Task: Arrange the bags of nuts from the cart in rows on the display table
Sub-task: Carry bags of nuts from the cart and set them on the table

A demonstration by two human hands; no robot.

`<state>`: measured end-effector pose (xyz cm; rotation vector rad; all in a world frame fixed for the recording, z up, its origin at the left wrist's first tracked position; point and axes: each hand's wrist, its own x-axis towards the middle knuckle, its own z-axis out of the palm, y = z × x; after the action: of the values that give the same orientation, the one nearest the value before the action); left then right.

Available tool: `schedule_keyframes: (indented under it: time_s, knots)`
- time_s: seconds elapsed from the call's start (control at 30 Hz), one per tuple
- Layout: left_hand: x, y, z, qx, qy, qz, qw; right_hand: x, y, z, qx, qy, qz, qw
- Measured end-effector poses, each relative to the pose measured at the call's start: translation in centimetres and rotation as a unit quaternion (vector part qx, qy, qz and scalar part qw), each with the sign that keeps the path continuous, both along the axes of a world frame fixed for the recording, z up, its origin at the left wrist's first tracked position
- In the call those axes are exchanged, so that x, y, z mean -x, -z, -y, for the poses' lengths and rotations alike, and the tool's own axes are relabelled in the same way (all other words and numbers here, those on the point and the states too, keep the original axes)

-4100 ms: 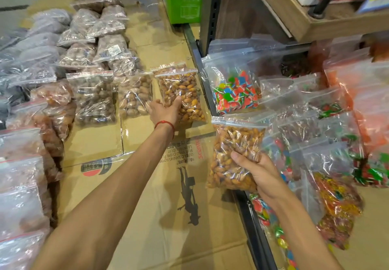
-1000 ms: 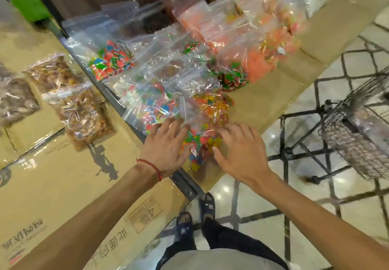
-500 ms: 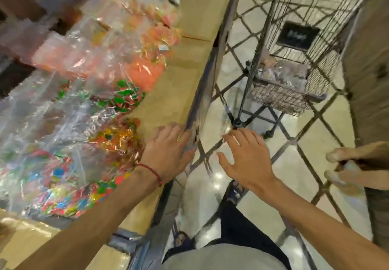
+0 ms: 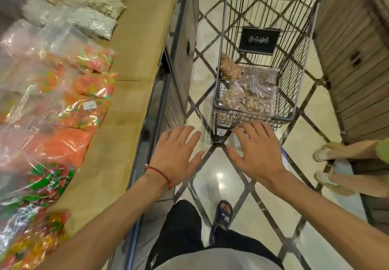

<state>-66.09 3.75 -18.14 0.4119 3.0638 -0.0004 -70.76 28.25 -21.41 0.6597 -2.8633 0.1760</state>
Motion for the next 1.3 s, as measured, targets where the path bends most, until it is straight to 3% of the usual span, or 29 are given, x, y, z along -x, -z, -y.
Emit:
schedule_keyframes:
  time_s: [0.23,0.4,0.73,1.3]
  knots:
    - [13.9,1.7,-0.2,-0.008,0.055,0.003,0.998,10.3,0.5,-0.9,-0.024,0.069,-0.009,0.997]
    - [24.3,1.2,0.4,-0.019,0.106,0.026,0.994,17.6,0.4,0.2,-0.05,0.119,0.033,0.991]
    - [38.7,1.6,1.2,0.018,0.167,0.056,0.984,27.3,-0.3,1.1,-0.064,0.186,0.057,0.979]
    - [55.2,6.2,-8.7,0.044,0.117,0.114,0.985,47.2,6.4,-9.1,-0.018,0.137,0.103,0.985]
